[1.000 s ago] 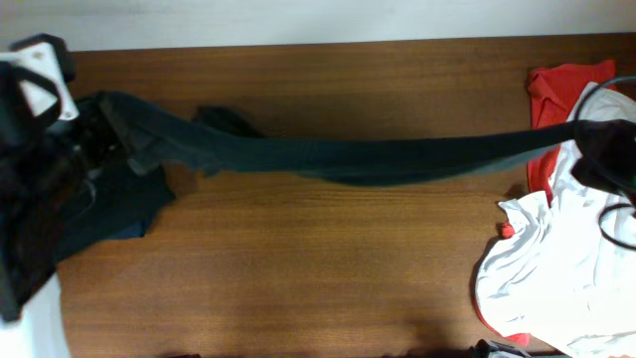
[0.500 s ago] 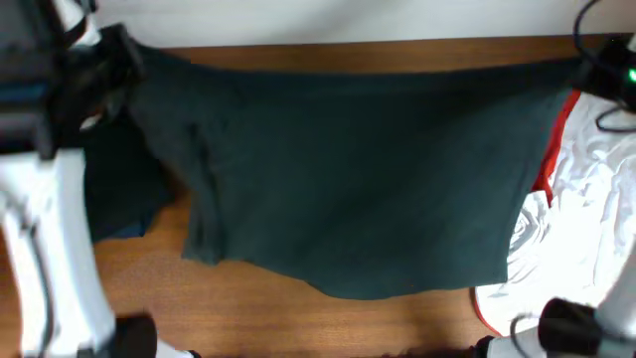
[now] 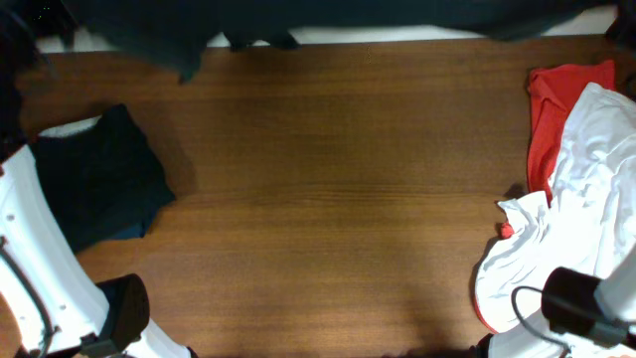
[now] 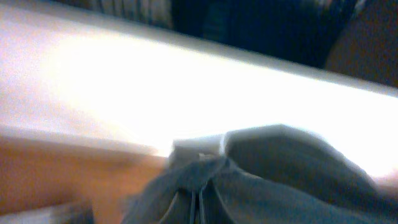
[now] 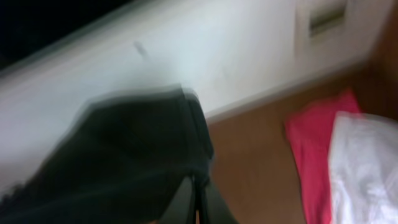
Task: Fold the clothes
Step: 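Lay the stretched shirt flat on the table with both grippers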
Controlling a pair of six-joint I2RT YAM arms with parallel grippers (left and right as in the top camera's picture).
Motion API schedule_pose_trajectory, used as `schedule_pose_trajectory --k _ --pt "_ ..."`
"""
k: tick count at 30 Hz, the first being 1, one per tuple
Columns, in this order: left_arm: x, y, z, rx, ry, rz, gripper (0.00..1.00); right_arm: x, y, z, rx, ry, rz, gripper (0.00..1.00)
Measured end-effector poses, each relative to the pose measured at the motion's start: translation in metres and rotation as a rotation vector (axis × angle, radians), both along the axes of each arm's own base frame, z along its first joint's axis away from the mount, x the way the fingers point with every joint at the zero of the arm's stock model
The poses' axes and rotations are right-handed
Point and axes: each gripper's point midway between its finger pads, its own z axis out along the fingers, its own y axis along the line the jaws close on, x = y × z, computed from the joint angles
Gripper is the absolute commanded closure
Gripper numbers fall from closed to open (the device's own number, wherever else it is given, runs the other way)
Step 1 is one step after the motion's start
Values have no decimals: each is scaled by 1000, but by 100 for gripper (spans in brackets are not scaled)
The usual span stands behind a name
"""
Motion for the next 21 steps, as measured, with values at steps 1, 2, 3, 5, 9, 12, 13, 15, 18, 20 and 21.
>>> schedule_pose_trajectory --k 1,2,3,5,9,12,13,15,18,20,21 --pt "1 -7 -25 -4 89 -29 100 0 -5 -28 13 104 -18 96" --pt "-3 -20 -86 -17 319 -85 100 0 -12 -78 34 288 -33 96" --pt "6 -32 -134 -13 464 -144 100 2 -17 -116 47 416 -33 96" --pt "2 -54 -229 -19 766 -247 100 -6 -18 -186 90 674 -3 96" --pt "-43 -74 -333 -49 1130 -338 100 -39 -9 -270 166 987 41 96" --pt "-90 -73 -381 -74 1354 -342 100 -71 2 -315 221 1164 76 96" --pt "-103 -72 -392 -75 1410 -341 100 -85 7 -332 243 1230 94 96" --pt "-121 -66 -407 -55 1478 -313 100 -99 12 -350 260 1283 110 96" --pt "-150 -54 -398 0 1453 -208 100 -126 19 -370 280 1329 111 96" --pt "-175 -50 -367 5 1328 -145 100 -148 21 -357 276 1285 86 96" --pt "-180 -48 -355 7 1276 -129 100 -150 18 -353 271 1255 74 96"
